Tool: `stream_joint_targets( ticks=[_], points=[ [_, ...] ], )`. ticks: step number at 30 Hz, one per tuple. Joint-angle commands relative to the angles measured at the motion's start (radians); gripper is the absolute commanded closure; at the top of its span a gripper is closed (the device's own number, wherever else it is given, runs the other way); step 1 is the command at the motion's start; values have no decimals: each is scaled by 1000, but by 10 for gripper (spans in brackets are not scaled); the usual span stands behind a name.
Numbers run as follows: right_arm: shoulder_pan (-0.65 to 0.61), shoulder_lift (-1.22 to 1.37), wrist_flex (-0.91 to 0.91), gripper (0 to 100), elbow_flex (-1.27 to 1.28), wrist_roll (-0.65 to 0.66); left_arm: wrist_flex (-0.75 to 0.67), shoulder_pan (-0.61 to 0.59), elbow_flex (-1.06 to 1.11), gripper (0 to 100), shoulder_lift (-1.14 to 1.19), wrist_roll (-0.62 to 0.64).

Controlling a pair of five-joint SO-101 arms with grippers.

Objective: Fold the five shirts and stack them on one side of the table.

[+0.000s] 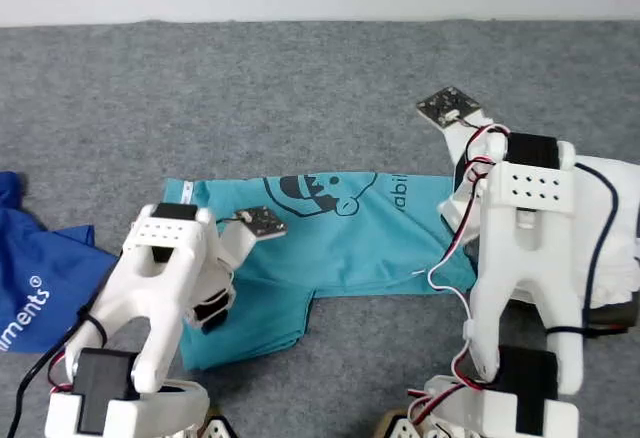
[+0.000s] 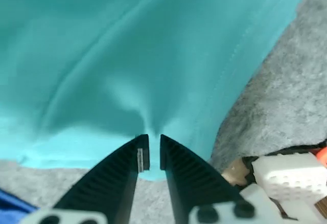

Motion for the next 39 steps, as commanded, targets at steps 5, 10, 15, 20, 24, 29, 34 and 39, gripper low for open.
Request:
stream_joint_targets(
  ticks=[5,10,15,20,24,29,34,39],
  points=[
    [-8,-41,-25,977,-3,-34,-41,-109,64,957,-35,-26],
    [-39,-41,-142,976,11,-34,69,-161,-61,957,-46,-21],
    [-94,-27,-320,976,94,-34,172,-192,-283,973,-46,61],
    [-97,128,-484,976,100,-34,196,-189,-390,983,-46,152],
    [-96,315,-515,977,-12,-66,196,-192,-437,983,-46,244],
    [-67,544,-510,976,-203,-101,193,-187,-479,983,-46,325],
    [-42,728,-509,976,-371,-95,196,-186,-521,983,-40,331],
    [-30,806,-456,976,-546,-94,196,-186,-530,983,-38,331]
  ],
)
